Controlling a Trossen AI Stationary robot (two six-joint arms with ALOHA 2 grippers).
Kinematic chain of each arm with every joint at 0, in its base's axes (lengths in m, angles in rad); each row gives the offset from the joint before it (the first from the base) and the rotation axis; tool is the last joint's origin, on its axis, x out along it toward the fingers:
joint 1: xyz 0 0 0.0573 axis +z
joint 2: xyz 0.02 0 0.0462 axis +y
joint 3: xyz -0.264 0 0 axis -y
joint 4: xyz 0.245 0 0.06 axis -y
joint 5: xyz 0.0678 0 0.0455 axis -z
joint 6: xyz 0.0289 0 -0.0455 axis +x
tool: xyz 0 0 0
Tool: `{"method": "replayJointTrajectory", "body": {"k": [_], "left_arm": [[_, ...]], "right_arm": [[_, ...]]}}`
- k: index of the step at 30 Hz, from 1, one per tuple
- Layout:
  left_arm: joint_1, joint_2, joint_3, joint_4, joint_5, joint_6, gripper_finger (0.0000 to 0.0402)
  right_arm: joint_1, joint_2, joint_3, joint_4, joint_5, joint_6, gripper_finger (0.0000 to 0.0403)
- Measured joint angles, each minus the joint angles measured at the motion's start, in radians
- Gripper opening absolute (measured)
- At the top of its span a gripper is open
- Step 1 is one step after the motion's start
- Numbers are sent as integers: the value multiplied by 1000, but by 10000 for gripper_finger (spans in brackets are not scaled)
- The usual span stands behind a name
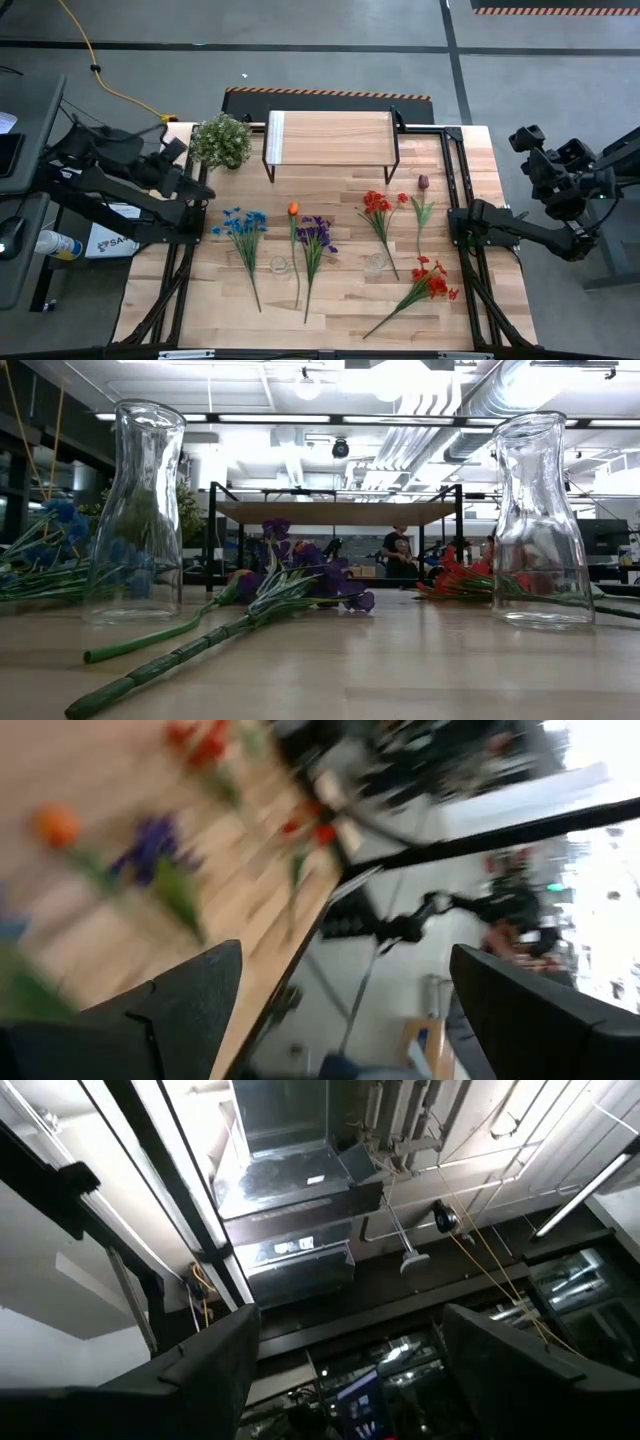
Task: Pick and place flowers into a vace then onto a shelf
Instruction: Put the blue flowers into the right transparent vase
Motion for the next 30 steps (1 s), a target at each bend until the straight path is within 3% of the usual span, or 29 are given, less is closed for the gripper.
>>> {"method": "replayJointTrajectory", "body": {"k": [8,16,23,30], "left_arm": [[0,64,0,-255,89,-168,390],[-7,176,-2,-308,194,-217,390],[-174,285,-3,-309,207,-309,390],[-378,358,-3,-303,60,-504,390]], "right_arm": [[0,0,0,-2,0,-20,303],[0,0,0,-21,3,-26,303],[0,0,0,-31,5,-27,303],[0,0,0,-31,4,-27,303]]}}
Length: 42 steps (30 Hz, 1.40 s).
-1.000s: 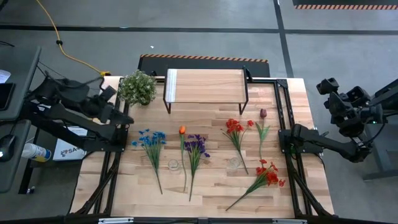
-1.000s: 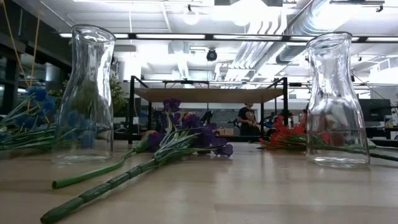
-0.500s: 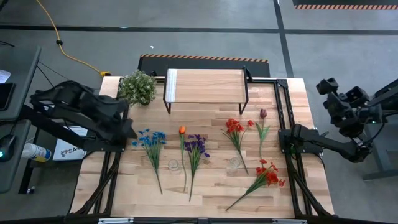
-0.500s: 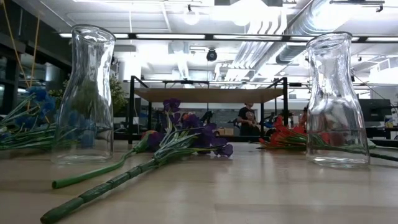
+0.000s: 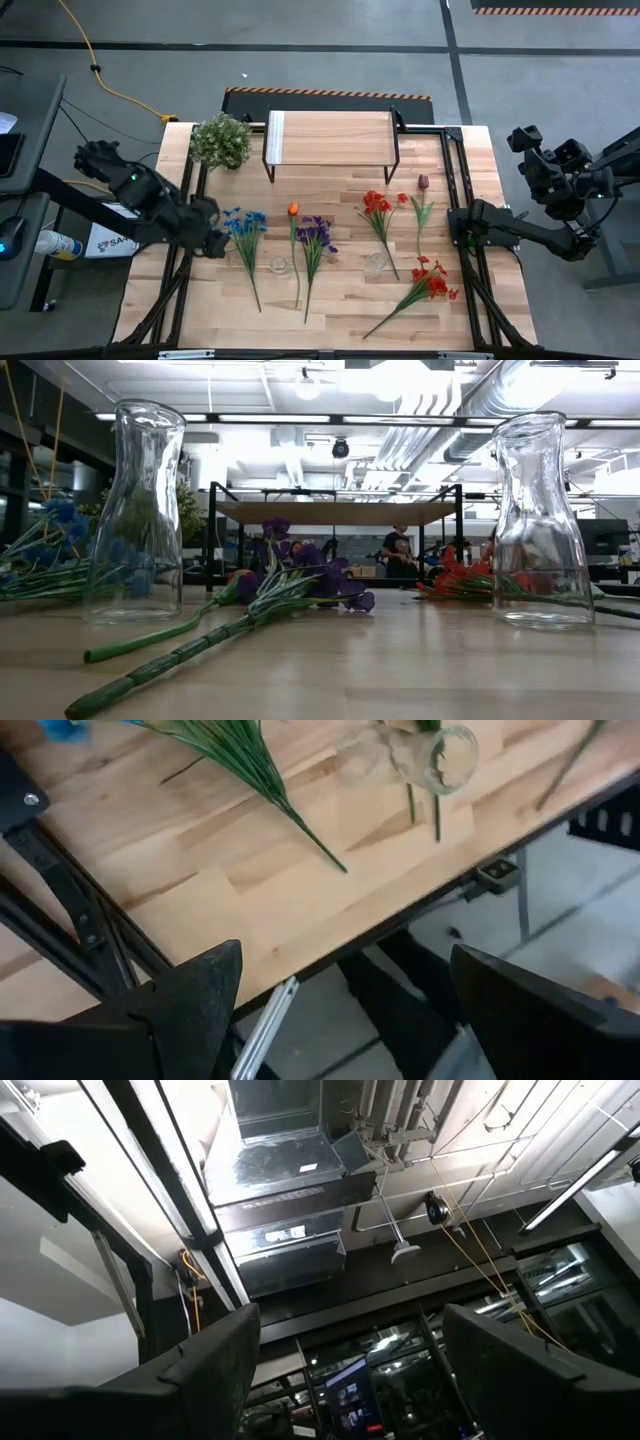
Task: Pick and place flowers into a vace then onto a shelf
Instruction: Put the blue flowers into the right transparent vase
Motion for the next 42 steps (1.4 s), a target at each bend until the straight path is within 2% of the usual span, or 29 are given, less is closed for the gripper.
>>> {"method": "replayJointTrajectory", "body": {"k": [9,17,30,42], "left_arm": [[-155,77,0,60,-157,-219,390],[-194,164,0,61,-157,-315,390],[-192,264,0,149,-157,-326,390],[-192,317,0,92,-163,-385,390]], "right_arm": [[0,0,0,-3,0,0,303],[0,0,0,-3,-2,4,303],[0,0,0,-3,-11,11,303],[0,0,0,-3,-14,12,303]]}}
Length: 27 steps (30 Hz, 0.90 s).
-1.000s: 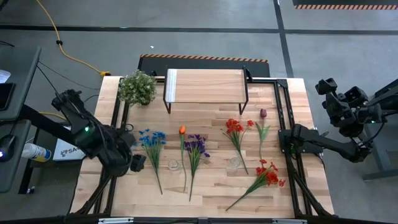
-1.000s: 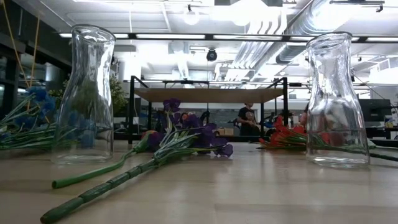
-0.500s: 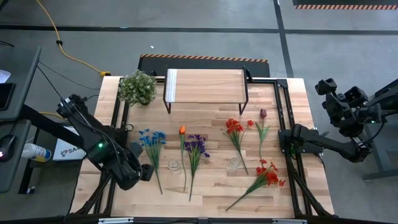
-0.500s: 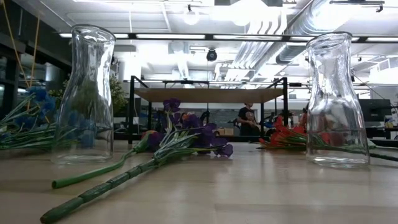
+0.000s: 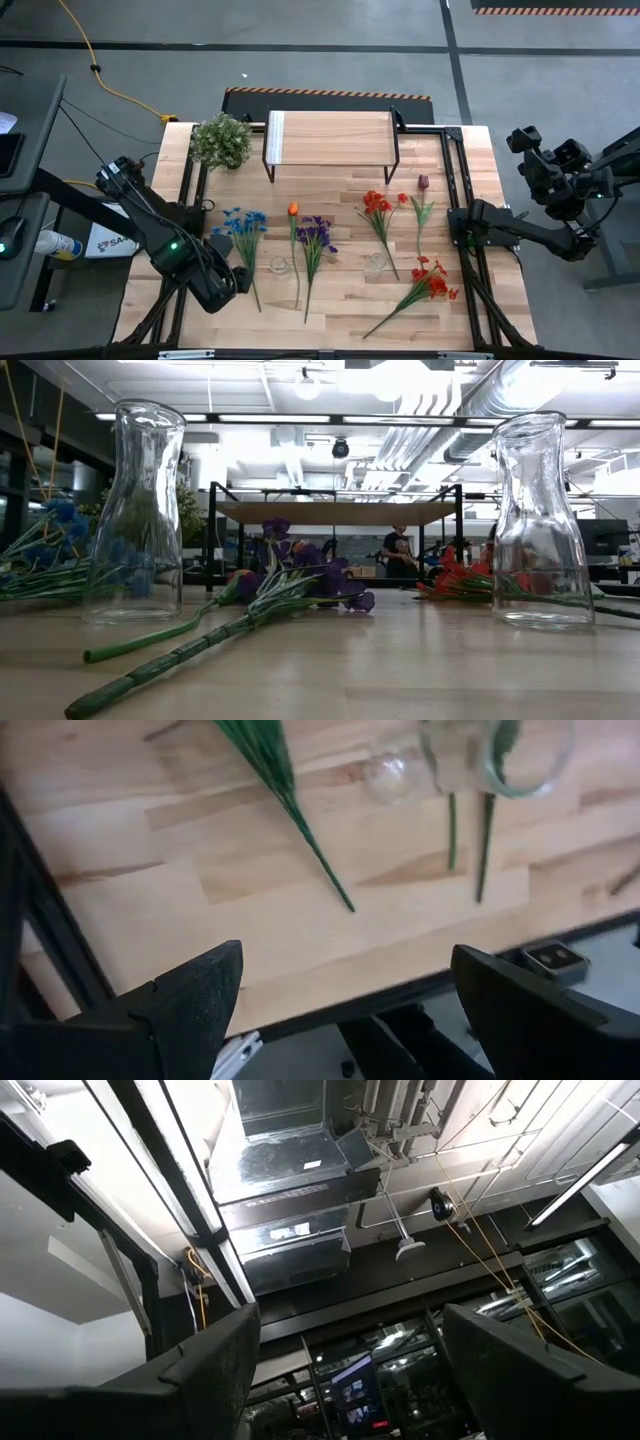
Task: Pick and place flowers into a vace then onto a shelf
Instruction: Put the blue flowers into the right transparent vase
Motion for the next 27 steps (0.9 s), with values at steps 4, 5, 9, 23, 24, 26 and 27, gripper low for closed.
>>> {"method": "replayJointTrajectory", "body": {"k": [4,5,9,23,24,26,27], "left_arm": [[0,3,0,-37,-13,-45,390],[0,4,0,-46,-20,-56,390],[0,3,-19,-44,-62,-83,390],[0,3,-172,-7,-92,-205,390],[0,3,-180,6,-101,-208,390],[1,3,-200,35,-112,-220,390],[1,3,-212,49,-116,-224,390]], "right_arm": [[0,0,0,0,0,0,303],[0,0,0,0,-1,0,303],[0,0,0,0,-22,7,303],[0,0,0,0,-73,50,303],[0,0,0,0,-73,50,303],[0,0,0,0,-73,50,303],[0,0,0,0,-73,50,303]]}}
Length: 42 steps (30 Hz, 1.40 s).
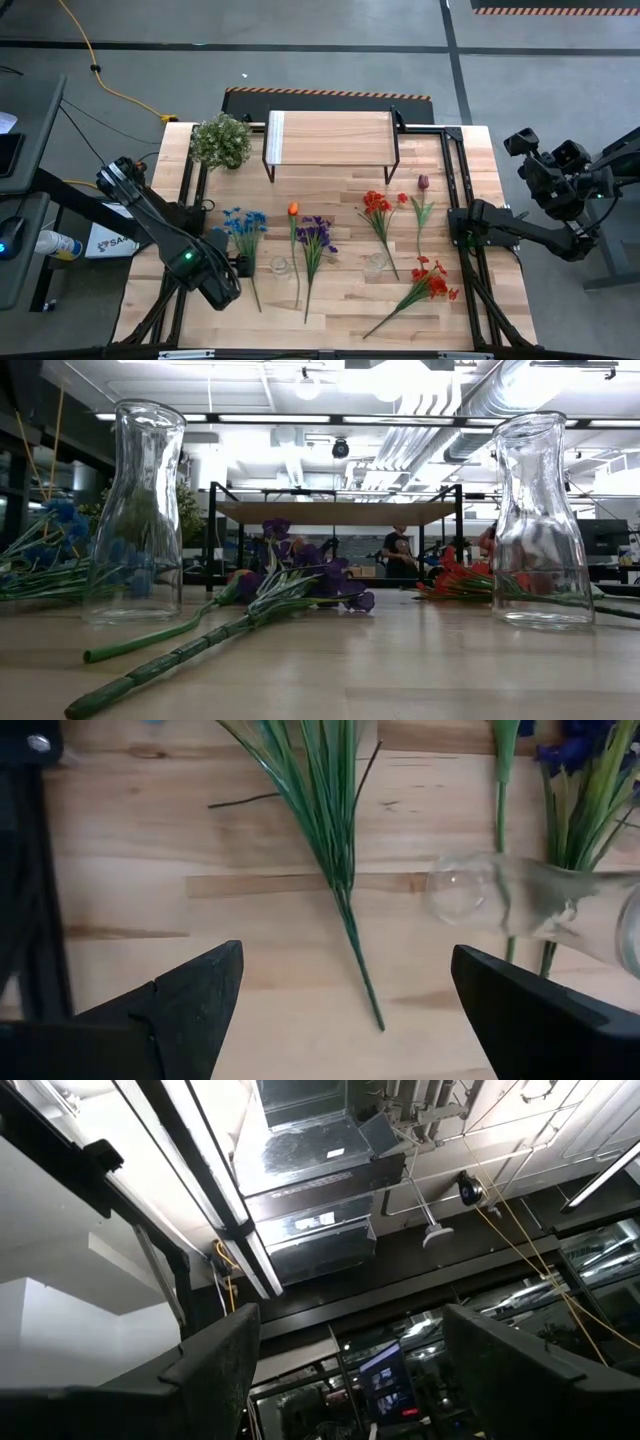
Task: Pick and place flowers into a vace then onto a shelf
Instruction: Put the blue flowers into the right transparent vase
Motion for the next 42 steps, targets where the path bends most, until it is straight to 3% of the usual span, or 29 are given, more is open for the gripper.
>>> {"method": "replayJointTrajectory", "body": {"k": [17,25,33,42], "left_arm": [[1,0,-221,262,0,-56,390],[87,0,-293,376,38,16,390],[166,0,-301,375,65,129,390],[177,0,-301,292,87,132,390]], "right_arm": [[0,0,0,-9,-1,0,303],[0,0,0,-23,0,0,303],[0,0,0,-23,-1,0,303],[0,0,0,-22,0,0,303]]}}
